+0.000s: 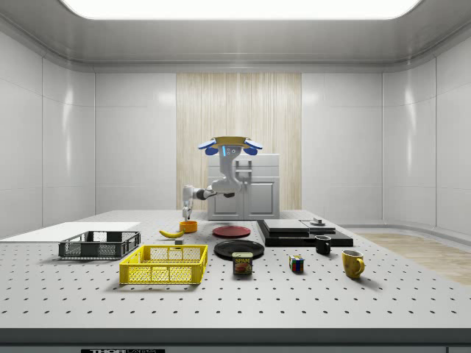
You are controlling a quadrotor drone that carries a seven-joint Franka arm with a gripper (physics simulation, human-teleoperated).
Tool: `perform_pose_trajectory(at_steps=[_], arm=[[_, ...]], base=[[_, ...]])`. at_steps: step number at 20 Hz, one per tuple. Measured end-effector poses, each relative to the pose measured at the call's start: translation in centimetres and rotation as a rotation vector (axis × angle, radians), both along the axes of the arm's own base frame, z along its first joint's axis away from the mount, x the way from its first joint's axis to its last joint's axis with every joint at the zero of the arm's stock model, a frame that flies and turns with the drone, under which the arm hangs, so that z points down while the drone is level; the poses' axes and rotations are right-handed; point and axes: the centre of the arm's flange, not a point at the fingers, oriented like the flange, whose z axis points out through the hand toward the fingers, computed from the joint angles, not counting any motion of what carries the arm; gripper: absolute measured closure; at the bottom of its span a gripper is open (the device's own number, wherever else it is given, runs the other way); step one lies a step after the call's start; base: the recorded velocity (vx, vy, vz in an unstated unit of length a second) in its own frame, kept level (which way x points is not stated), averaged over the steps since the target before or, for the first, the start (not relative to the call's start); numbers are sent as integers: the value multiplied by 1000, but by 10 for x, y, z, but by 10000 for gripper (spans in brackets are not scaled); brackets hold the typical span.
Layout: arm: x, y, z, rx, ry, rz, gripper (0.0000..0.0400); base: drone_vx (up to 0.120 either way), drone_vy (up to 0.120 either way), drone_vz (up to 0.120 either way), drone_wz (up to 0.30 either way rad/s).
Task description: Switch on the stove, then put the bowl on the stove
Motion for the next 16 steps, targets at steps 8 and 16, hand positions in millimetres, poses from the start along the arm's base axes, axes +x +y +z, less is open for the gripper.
perform_pose_trajectory(at_steps=[8,16], arm=[[0,3,22,0,0,0,0],[0,2,39,0,0,0,0]], base=[[0,0,0,0],[0,0,0,0]])
